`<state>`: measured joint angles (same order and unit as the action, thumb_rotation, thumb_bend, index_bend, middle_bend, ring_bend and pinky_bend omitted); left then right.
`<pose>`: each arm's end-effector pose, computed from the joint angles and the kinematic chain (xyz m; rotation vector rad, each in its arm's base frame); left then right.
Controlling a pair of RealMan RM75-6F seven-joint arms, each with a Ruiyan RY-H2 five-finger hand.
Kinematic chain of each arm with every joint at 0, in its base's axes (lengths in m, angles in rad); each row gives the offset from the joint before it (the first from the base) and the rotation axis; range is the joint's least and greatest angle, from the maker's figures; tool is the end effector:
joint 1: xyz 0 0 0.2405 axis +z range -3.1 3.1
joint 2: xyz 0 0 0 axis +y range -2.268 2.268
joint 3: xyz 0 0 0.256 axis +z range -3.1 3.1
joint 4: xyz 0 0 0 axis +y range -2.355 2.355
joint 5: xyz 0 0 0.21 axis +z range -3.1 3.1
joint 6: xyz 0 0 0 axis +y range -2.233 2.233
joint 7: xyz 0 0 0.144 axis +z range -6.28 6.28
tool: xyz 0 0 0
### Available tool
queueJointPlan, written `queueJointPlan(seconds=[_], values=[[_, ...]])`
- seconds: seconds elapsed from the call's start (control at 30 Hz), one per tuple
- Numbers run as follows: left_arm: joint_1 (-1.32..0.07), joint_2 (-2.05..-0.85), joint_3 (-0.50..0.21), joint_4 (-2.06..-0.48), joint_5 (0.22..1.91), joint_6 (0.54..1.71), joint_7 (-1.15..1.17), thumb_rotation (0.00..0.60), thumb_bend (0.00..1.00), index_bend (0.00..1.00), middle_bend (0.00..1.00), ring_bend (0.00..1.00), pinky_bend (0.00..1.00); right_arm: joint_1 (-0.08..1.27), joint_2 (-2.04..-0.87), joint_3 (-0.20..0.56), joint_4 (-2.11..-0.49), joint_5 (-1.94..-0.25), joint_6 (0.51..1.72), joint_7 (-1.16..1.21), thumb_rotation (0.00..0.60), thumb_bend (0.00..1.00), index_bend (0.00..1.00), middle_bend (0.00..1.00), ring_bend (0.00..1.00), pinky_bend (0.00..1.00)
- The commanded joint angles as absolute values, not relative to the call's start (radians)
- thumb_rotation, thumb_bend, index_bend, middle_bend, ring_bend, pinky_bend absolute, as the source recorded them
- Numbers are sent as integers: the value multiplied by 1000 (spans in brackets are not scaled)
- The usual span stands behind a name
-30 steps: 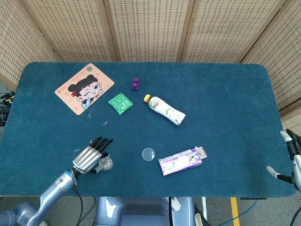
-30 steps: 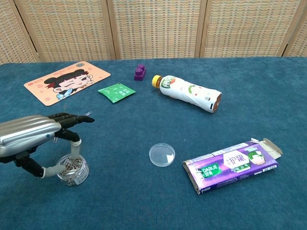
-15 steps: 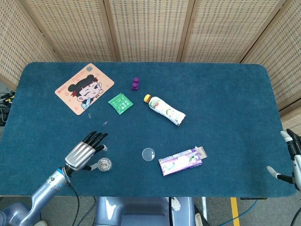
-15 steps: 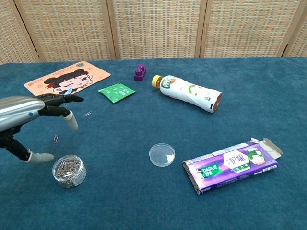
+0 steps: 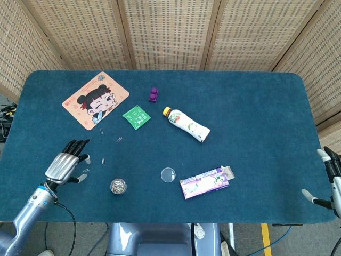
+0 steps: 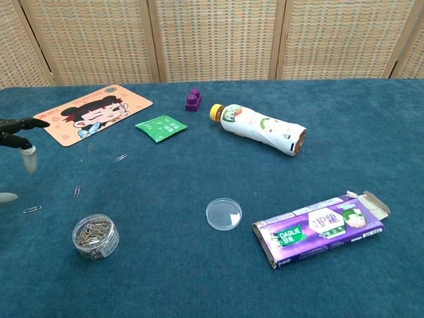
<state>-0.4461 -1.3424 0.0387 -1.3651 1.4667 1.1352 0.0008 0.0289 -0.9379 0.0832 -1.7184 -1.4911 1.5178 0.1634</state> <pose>-0.2882 0.2704 0.0538 -1.8230 -0.9345 -0.8042 -0.3058 -0.1698 0.2150 1.2845 -0.9488 0.9812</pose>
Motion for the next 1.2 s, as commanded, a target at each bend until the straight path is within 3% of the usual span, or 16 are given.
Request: queueJointPlan(seconds=[0.03, 0.17, 0.53, 0.6, 0.67, 0.87, 0.97, 1.2], values=[[-423, -1378, 38, -1279, 1418, 1096, -41, 600, 240, 473, 0, 0, 0, 28, -937, 82, -1719, -1494, 1520, 167, 600, 0, 13, 0, 0, 0], [-417, -1405, 29, -1219, 1394, 1074, -69, 600, 293, 479, 0, 0, 0, 27, -935, 81, -1719, -1496, 1521, 171, 600, 0, 13, 0, 0, 0], [-430, -1444, 11, -1174, 1382, 1027, -81, 600, 301, 506, 0, 0, 0, 27, -933, 81, -1720, -1496, 1521, 175, 600, 0, 13, 0, 0, 0], [-433, -1450, 9, -1173, 1379, 1017, -73, 600, 354, 506, 0, 0, 0, 27, -933, 81, -1720, -1496, 1521, 177, 600, 0, 13, 0, 0, 0], [-436, -1454, 7, -1174, 1375, 1008, -64, 600, 485, 506, 0, 0, 0, 27, -932, 81, -1719, -1496, 1521, 179, 600, 0, 13, 0, 0, 0], [-445, -1461, 2, -1181, 1364, 982, -40, 600, 719, 506, 0, 0, 0, 26, -931, 82, -1717, -1495, 1522, 185, 600, 0, 13, 0, 0, 0], [-446, -1463, 1, -1183, 1360, 977, -32, 600, 766, 506, 0, 0, 0, 26, -931, 82, -1717, -1495, 1522, 187, 600, 0, 13, 0, 0, 0], [-448, -1481, -4, -1174, 1357, 972, -20, 600, 770, 506, 0, 0, 0, 26, -930, 81, -1717, -1498, 1522, 189, 600, 0, 13, 0, 0, 0]])
